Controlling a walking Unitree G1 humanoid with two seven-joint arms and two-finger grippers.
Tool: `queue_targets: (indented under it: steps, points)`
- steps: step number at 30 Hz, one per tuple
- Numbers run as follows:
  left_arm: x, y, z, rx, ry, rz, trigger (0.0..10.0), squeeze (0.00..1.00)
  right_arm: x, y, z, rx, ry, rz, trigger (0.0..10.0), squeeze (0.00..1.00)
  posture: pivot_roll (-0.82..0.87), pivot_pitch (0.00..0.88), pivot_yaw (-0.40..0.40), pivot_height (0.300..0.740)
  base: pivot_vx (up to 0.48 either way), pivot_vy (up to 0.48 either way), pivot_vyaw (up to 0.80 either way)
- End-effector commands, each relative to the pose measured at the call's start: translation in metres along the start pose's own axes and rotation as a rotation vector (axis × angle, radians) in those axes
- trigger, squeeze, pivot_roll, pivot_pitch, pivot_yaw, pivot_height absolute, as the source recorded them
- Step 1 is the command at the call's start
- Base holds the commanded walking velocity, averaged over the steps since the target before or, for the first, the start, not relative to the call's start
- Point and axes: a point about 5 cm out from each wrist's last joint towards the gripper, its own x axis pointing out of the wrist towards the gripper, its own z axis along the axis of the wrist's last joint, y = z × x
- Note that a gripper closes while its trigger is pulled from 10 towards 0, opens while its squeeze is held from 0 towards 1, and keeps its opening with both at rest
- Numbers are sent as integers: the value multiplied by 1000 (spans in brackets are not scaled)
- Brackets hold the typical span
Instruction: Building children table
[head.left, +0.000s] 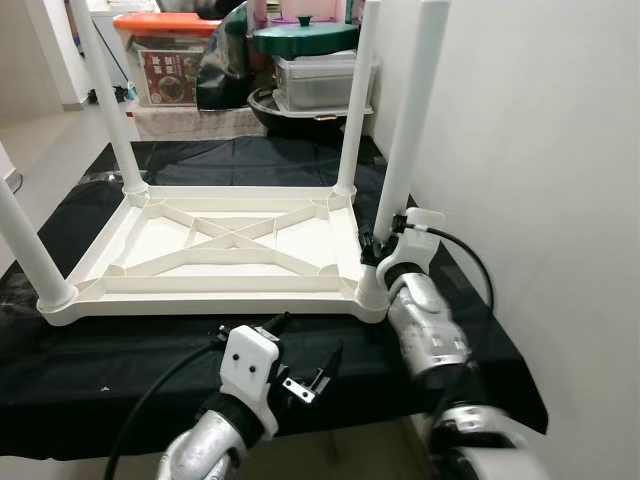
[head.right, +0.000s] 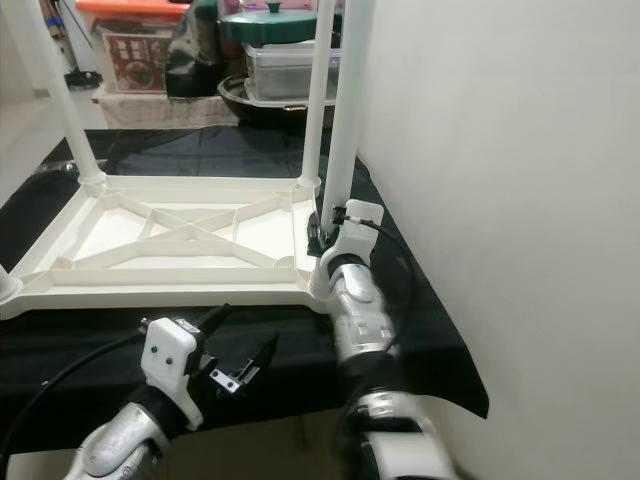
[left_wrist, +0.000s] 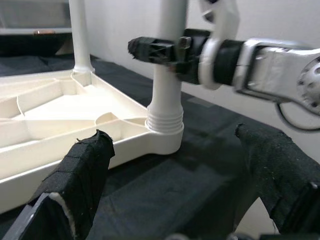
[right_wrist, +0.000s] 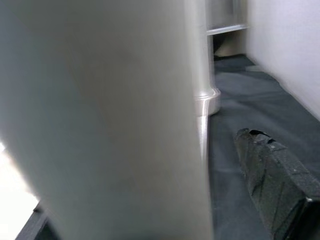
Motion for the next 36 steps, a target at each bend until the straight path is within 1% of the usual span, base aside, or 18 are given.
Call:
queue_targets:
  steps: [1, 4, 6, 7, 8, 9, 10, 12, 13, 15, 16, 23, 24, 27, 28, 31, 34, 36]
  points:
    - [0, -1, -4, -2, 14, 11, 10000, 0, 0, 4, -7, 17, 33, 116, 10000, 0, 64, 38, -33, 740, 0, 0, 0]
    - [0, -1, -4, -5, 14, 14, 10000, 0, -1, 2, -8, 15, 54, 169, 10000, 0, 64, 38, -33, 740, 0, 0, 0]
    - [0, -1, -4, -10, 14, 20, 10000, 0, 0, 5, -9, -29, 135, 387, 10000, 0, 80, 43, -34, 740, 0, 0, 0]
    - [0, -1, -4, -10, 14, 20, 10000, 0, 0, 5, -9, -29, 135, 387, 10000, 0, 80, 43, -34, 740, 0, 0, 0]
    - [0, -1, -4, -12, 14, 21, 10000, 0, 1, 9, -6, -45, 168, 502, 10000, 0, 87, 44, -38, 740, 0, 0, 0]
    - [0, -1, -4, -12, 14, 21, 10000, 0, 1, 9, -6, -45, 168, 502, 10000, 0, 87, 44, -38, 740, 0, 0, 0]
    - [0, -1, -4, -14, 15, 22, 10000, 0, 2, 14, -4, -55, 199, 605, 10000, 0, 87, 48, -40, 740, 0, 0, 0]
    - [0, -1, -4, -14, 15, 22, 10000, 0, 2, 14, -4, -55, 199, 605, 10000, 0, 87, 48, -40, 740, 0, 0, 0]
    - [0, -2, -5, -16, 16, 21, 10000, 0, 2, 19, -1, -68, 224, 702, 10000, 0, 90, 48, -44, 740, 0, 0, 0]
    - [0, -2, -5, -16, 16, 21, 10000, 0, 2, 19, -1, -68, 224, 702, 10000, 0, 90, 48, -44, 740, 0, 0, 0]
    - [0, -3, -4, -19, 14, 16, 10000, 0, -1, 25, 6, -74, 252, 878, 10000, 0, 73, 54, -60, 740, 0, 0, 0]
    - [0, -5, -5, -25, 14, 7, 10000, 0, -3, 29, 10, -74, 261, 994, 10000, 0, 52, 58, -41, 740, 0, 0, 0]
    - [0, -6, -6, -27, 16, 3, 10000, 0, -4, 31, 9, -78, 260, 1005, 4941, 0, 55, 59, -40, 740, 0, 0, 0]
    - [0, -6, -6, -28, 17, 1, 10000, 0, -4, 33, 8, -79, 258, 1018, 4941, 0, 55, 59, -40, 740, 0, 0, 0]
    - [0, -5, -6, -27, 19, -1, 10000, 0, -4, 35, 7, -77, 248, 1020, 0, 0, 56, 58, -32, 740, 0, 0, 0]
    - [-1, -4, -6, -26, 21, -2, 10000, 0, -3, 36, 6, -75, 236, 1018, 0, 0, 57, 57, -33, 740, 0, 0, 0]
    - [0, -3, -7, -26, 25, 1, 10000, 0, 6, 34, 7, -88, 168, 835, 0, 0, 48, 55, -25, 740, 0, 0, 0]
    - [0, -3, -7, -27, 26, 1, 10000, 0, 8, 33, 7, -91, 153, 775, 0, 0, 48, 55, -25, 740, 0, 0, 0]
